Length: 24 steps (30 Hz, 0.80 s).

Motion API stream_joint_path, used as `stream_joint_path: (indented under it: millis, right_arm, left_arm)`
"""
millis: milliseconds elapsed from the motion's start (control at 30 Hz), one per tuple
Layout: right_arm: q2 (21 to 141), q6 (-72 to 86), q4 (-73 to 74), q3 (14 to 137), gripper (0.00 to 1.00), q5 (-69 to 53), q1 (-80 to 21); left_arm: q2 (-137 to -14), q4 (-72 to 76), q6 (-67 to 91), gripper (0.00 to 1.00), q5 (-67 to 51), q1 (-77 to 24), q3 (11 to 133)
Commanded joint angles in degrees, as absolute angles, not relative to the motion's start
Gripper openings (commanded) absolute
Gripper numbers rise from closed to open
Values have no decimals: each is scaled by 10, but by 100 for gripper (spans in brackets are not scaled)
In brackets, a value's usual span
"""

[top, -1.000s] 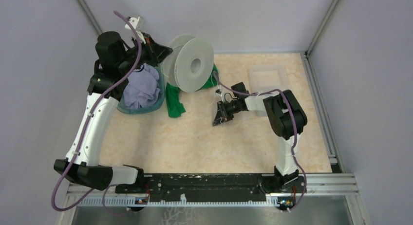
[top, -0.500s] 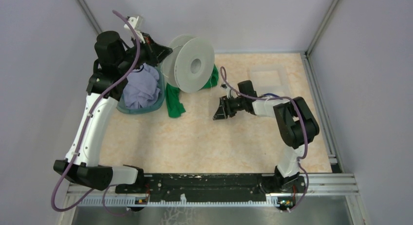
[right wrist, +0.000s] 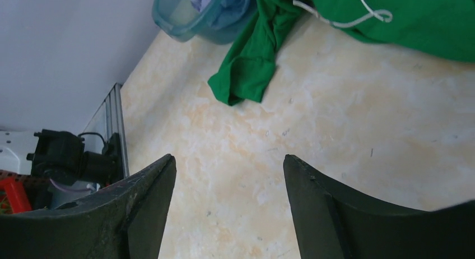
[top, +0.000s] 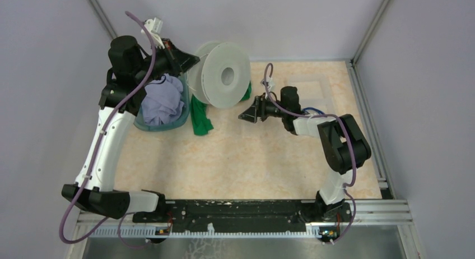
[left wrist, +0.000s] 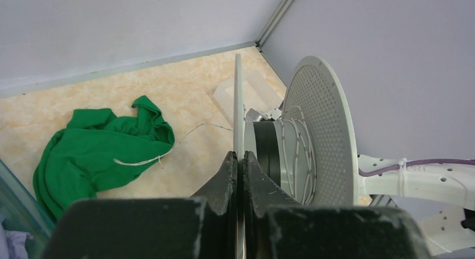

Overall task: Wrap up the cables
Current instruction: Wrap the cable around the cable reel.

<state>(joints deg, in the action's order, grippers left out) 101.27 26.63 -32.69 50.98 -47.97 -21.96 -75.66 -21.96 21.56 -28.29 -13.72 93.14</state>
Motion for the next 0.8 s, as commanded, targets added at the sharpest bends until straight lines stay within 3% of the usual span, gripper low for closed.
stream_joint_path:
  millis: [0,233,400,500,633,767]
  right_arm:
    - [986,314,-429,524,71,-449,-219]
    - [978,330,-431,514,72,-346,-202]
    - [994,342,-458,508,69,-348,-198]
    - [1013,368,-496,509,52,-365,-199]
    - [1026,375,-506,526,23,-376,-209]
    - [1016,355,-479,531,9,-368,-208]
  left_arm:
    - [-755,-174,255,0,-308,-133,940]
    - [-759,-161,279,0,-331,-132,934]
    - [-758,-153,293,0,-349,-132,929]
    - [-758,-144,304,0,-363,-130,924]
    - [-759,-130,322,0,-378,-125,912]
    - [-757,-123,330,0,-380,-118,903]
